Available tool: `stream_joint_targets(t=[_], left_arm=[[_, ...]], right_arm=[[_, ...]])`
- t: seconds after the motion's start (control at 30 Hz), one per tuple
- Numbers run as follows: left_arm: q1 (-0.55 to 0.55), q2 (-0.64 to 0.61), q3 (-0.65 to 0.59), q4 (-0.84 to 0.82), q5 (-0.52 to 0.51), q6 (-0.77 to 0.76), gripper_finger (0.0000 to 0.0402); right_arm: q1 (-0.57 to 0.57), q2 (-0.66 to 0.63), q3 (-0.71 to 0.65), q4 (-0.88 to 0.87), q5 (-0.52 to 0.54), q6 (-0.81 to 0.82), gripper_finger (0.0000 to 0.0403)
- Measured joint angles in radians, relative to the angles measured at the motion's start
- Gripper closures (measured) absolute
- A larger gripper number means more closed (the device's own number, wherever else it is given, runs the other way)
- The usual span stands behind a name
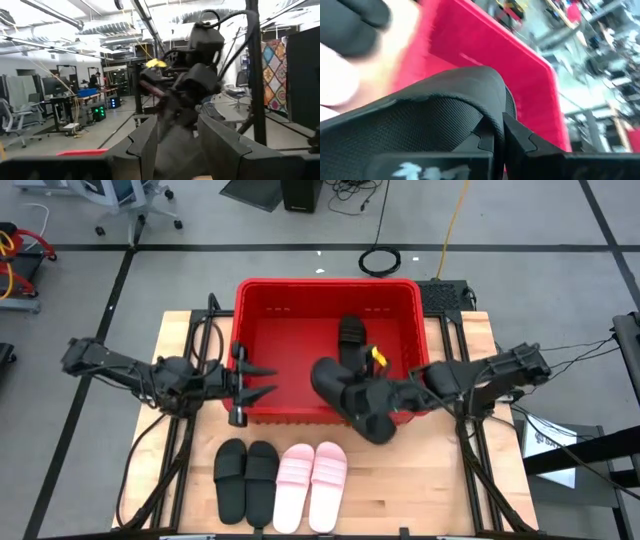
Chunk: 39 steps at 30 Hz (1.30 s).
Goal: Pick and place slides into bin
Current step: Put the black slide into the red bin
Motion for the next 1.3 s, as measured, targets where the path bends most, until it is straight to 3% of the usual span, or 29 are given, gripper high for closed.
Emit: stream_joint_targets(t=[0.2,0.73,1.0,1.1,1.3], left_arm=[[0.093,-0.034,0.000,-0.025,0.013,-0.004,0.0254],[0.460,-0.066,0.000,-0.070,0.267,-0.075,0.0254],[0.626,-0.066,0.000,-0.090,0.432,-0.175,0.0254],[0.655,-0.066,0.000,-0.108,0.468,-0.197,0.0254],[0.674,-0.066,0.000,-0.136,0.499,-0.216,0.0254]], right_arm=[[-0.133,0.000,0.000,0.008,-0.027,-0.025,0.0399],[-0.398,0.063,-0.001,0.117,-0.025,-0.103,0.0399],[-0.473,0.185,-0.002,0.169,0.032,-0.115,0.0399],[-0.480,0.220,-0.002,0.156,0.092,-0.092,0.0399],[-0.470,0.256,-0.002,0.036,0.109,0.003,0.0399]])
